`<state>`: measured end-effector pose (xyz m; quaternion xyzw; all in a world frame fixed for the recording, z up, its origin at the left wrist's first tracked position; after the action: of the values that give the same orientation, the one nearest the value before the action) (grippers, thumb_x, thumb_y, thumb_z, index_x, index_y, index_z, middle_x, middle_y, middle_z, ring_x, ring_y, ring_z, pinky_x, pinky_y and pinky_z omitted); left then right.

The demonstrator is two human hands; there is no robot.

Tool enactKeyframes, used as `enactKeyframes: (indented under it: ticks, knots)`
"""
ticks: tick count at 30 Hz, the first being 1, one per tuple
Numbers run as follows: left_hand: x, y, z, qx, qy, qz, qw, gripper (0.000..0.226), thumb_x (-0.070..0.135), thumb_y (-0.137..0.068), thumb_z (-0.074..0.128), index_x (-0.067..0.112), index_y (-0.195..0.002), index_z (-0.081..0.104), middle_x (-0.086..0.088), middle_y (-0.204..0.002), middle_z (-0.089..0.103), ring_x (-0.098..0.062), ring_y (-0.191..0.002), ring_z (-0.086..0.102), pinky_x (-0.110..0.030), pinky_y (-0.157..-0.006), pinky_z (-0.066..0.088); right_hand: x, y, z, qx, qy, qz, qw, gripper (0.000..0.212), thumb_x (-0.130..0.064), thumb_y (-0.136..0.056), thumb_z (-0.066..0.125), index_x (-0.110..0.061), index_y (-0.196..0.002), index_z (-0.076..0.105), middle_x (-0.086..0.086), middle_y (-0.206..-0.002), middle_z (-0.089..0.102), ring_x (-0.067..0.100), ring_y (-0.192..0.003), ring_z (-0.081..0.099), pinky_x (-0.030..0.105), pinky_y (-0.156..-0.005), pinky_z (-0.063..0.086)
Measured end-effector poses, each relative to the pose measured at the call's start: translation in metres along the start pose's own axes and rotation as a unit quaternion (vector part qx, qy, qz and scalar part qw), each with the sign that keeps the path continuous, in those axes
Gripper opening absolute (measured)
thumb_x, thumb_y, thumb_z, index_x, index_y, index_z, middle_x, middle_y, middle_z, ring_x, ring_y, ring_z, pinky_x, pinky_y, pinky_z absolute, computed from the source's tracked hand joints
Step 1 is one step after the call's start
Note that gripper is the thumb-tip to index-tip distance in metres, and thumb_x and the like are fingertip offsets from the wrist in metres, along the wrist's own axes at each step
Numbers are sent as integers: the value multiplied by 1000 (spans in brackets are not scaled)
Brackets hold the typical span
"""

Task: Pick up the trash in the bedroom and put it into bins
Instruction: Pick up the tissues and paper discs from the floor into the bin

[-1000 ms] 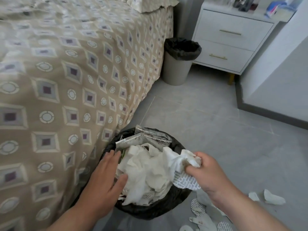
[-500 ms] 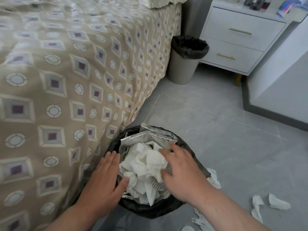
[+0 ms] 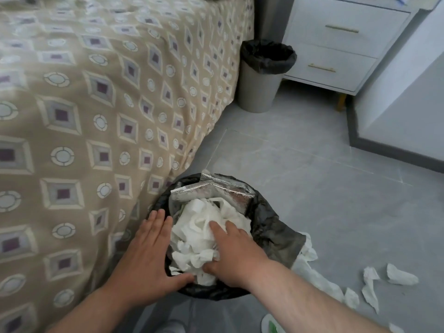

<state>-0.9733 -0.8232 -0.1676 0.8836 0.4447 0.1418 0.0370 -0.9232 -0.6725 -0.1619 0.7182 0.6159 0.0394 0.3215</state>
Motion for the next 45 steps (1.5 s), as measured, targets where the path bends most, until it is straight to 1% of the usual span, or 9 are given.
enactKeyframes:
  ticks: [6, 13, 15, 18, 21, 26, 32, 39, 45]
  knots:
    - [89, 11, -66, 102, 73, 168, 978, 84, 70, -84, 30, 11, -144, 30, -16, -153, 24, -25, -143, 18, -34, -114, 13, 54, 100, -65, 135, 18, -103, 985, 53, -29, -93, 49, -25, -143, 34, -5, -147, 33, 15, -132, 32, 30, -109, 33]
    - [279, 42, -42, -60, -11, 437, 897, 64, 64, -88, 36, 25, -138, 37, -2, -147, 37, -12, -132, 40, -19, -103, 33, 297, 191, -17, 127, -131, 251, 951, 49, -31, -84, 53, -17, -131, 49, 7, -131, 55, 24, -123, 52, 25, -90, 38]
    - [309, 29, -2, -149, -9, 410, 900, 68, 62, -89, 37, 32, -147, 18, 4, -156, 17, -9, -142, 22, -20, -110, 22, 348, 209, 15, 106, -180, 331, 920, 49, -26, -86, 56, -14, -133, 48, 10, -133, 55, 25, -123, 52, 24, -88, 39]
    - [322, -13, 88, -346, 115, 182, 913, 74, 53, -88, 49, 27, -148, 15, 3, -156, 15, -13, -142, 18, -25, -112, 20, 395, 218, 59, 56, -203, 381, 901, 56, -26, -87, 58, -13, -139, 42, 12, -141, 50, 25, -128, 49, 24, -96, 39]
    - [307, -69, 143, -246, 162, 0, 956, 89, 62, -69, 57, 21, -142, 26, -9, -149, 29, -27, -135, 31, -38, -109, 32, 424, 213, 88, 44, -209, 401, 891, 59, -28, -87, 58, -12, -140, 41, 15, -141, 48, 29, -128, 48, 27, -99, 39]
    - [271, -108, 185, -175, 49, -150, 972, 106, 74, -69, 55, 27, -148, 2, -15, -156, -7, -37, -143, -2, -61, -109, 20, 445, 194, 123, 66, -212, 419, 880, 64, -35, -85, 56, -16, -142, 35, 20, -139, 40, 39, -128, 44, 37, -105, 36]
    - [271, -110, 223, -205, 88, -176, 959, 111, 80, -55, 60, 32, -145, 14, -13, -154, 2, -39, -141, 5, -57, -106, 29, 444, 177, 139, 79, -206, 410, 885, 69, -42, -89, 49, -22, -149, 21, 17, -144, 33, 42, -130, 35, 42, -108, 29]
    - [290, -96, 219, -122, -15, -19, 992, 45, 54, -78, 58, 24, -111, 53, -8, -121, 43, -31, -108, 43, -37, -84, 41, 413, 173, 150, 73, -100, 346, 930, 47, -23, -89, 44, -22, -135, 36, 10, -138, 32, 32, -124, 34, 43, -94, 42]
    - [288, -86, 227, -134, 133, 23, 982, 10, 14, -78, 60, 22, -78, 55, 1, -90, 45, -25, -85, 53, -32, -69, 42, 433, 167, 126, 84, -57, 264, 959, 32, 3, -82, 39, -9, -107, 55, 12, -114, 52, 30, -107, 48, 33, -80, 37]
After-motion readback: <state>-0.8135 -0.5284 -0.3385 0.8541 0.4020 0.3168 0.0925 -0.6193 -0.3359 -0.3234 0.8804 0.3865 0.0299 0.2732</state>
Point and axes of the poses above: each hand's wrist, its own y-axis away from the middle knuckle, its own z-axis out of the palm, x = y × z, the point moved 9 cm from there along -y, towards the middle knuckle
